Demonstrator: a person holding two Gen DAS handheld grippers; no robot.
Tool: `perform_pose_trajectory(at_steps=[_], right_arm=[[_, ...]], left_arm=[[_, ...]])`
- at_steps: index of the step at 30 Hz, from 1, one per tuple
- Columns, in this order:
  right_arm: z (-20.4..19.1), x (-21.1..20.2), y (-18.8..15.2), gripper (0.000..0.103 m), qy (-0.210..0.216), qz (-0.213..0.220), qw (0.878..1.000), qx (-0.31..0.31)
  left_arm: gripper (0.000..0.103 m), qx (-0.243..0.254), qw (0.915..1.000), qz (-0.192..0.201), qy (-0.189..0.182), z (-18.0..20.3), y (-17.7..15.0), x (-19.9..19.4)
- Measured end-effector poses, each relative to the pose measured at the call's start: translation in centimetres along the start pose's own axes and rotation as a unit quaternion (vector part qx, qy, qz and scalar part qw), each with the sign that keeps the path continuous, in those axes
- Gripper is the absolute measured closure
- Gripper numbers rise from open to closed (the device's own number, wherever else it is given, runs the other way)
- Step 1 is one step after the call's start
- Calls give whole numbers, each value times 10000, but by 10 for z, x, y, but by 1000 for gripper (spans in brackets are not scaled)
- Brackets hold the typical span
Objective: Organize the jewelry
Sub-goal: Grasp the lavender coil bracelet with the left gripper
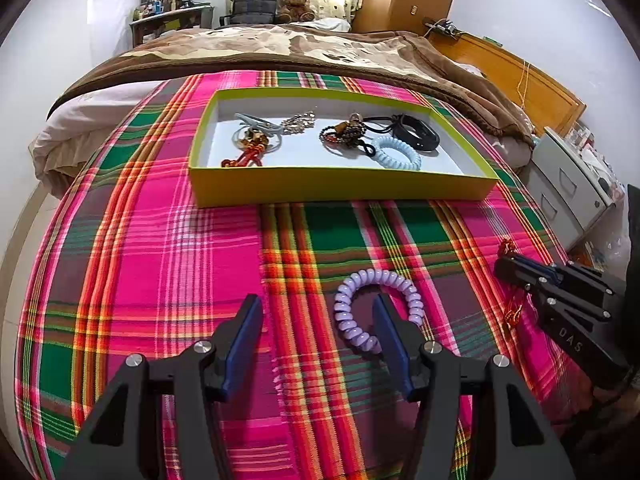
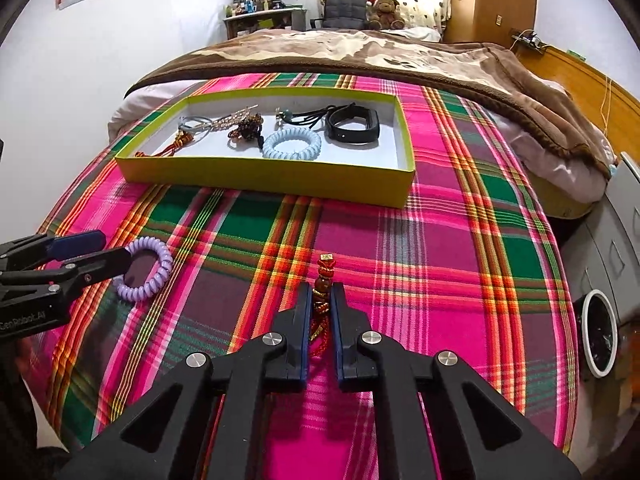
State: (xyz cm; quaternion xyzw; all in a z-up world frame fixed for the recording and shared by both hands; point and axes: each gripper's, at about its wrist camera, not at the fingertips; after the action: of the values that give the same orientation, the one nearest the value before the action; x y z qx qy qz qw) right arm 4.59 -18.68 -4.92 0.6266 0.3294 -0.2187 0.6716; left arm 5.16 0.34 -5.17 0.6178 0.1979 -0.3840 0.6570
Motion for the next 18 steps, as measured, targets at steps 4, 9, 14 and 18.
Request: perform_pose_trajectory(at_steps=[4, 9, 14, 18], right_arm=[[1, -5, -1, 94, 22, 81, 10000, 35], [4, -5, -1, 94, 75, 112, 9998, 127], [4, -7, 0, 94, 108, 162, 9997, 131], [6, -7, 0, 94, 115, 168, 9997, 160]], left_arm=[[44, 86, 9999, -7, 53, 4, 1, 3], [44, 342, 9990, 1, 291, 11, 2, 8], [44, 591, 9968, -41, 528, 19, 2, 10], [46, 595, 9966, -65, 570, 18, 3, 10]])
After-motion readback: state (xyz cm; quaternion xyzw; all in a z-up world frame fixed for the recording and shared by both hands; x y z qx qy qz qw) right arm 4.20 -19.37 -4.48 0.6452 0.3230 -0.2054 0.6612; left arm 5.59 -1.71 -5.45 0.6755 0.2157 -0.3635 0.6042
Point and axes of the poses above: each gripper's, at about its wrist camera, not at the fingertips, and x roughly the way its jaws point, z to its right, y to its top, and after that the axes turned 5 degrees about z, right-handed
